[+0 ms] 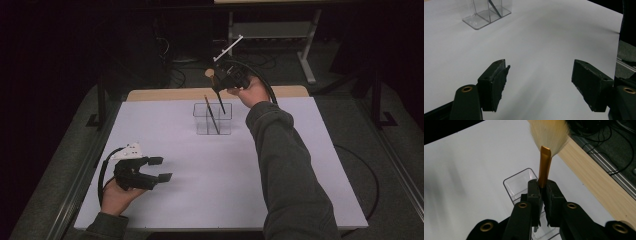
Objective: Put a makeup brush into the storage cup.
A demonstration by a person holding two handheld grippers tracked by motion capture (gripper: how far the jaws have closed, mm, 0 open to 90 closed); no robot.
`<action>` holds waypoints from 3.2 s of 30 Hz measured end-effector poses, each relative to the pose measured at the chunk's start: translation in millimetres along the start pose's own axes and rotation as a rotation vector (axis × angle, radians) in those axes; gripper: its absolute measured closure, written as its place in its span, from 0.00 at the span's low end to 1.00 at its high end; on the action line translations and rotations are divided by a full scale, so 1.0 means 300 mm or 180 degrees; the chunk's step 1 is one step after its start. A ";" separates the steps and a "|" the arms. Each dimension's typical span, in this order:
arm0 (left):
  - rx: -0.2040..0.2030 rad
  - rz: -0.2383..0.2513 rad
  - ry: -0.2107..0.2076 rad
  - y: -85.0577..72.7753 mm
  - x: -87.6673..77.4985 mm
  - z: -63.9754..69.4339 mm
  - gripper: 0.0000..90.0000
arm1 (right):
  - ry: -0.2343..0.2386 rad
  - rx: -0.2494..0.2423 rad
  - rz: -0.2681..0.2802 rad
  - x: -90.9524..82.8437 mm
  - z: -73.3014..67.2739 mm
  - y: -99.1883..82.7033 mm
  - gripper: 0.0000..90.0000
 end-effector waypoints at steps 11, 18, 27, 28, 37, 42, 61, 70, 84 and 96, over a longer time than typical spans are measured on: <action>0.0004 0.0000 0.0007 -0.001 -0.002 0.000 0.30 | 0.0003 0.0020 0.0002 0.024 0.009 -0.016 0.92; 0.0014 -0.0006 0.0004 0.000 0.002 0.001 0.30 | 0.0002 0.0107 -0.0015 0.033 0.026 -0.042 0.92; -0.0005 -0.0006 -0.0005 -0.001 0.005 0.003 0.30 | 0.0002 0.0138 0.0007 0.042 0.042 -0.068 0.92; 0.0001 -0.0008 -0.0005 -0.001 0.005 0.003 0.30 | -0.0002 0.0154 0.0001 0.042 0.043 -0.071 0.92; 0.0003 -0.0016 -0.0008 -0.001 0.005 0.003 0.30 | 0.0010 0.0208 0.0011 0.046 0.049 -0.087 0.92; 0.0047 -0.0046 -0.0020 -0.002 0.005 0.000 0.30 | 0.0011 0.0206 -0.0001 0.056 0.053 -0.099 0.92; 0.0026 -0.0036 -0.0027 -0.003 0.010 0.003 0.30 | 0.0007 0.0224 -0.0024 0.087 0.051 -0.124 0.92; 0.0006 -0.0027 -0.0034 -0.001 0.013 0.007 0.30 | -0.0021 0.0285 -0.0011 0.103 0.057 -0.153 0.92; 0.0024 -0.0035 -0.0033 -0.005 0.014 0.002 0.30 | -0.0020 0.0382 -0.0017 0.134 0.065 -0.195 0.92; -0.0019 -0.0008 -0.0045 -0.006 0.012 0.002 0.30 | -0.0070 0.0478 -0.0099 0.163 0.075 -0.217 0.84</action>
Point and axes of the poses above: each handheld gripper's, and its own axes: x roughly forward along the jaws, y roughly out of its top, z roughly to its right, the point moved 1 cm from there along x, roughly forward along the jaws, and after that the axes turned 10 degrees about x, right-handed, at the moved point
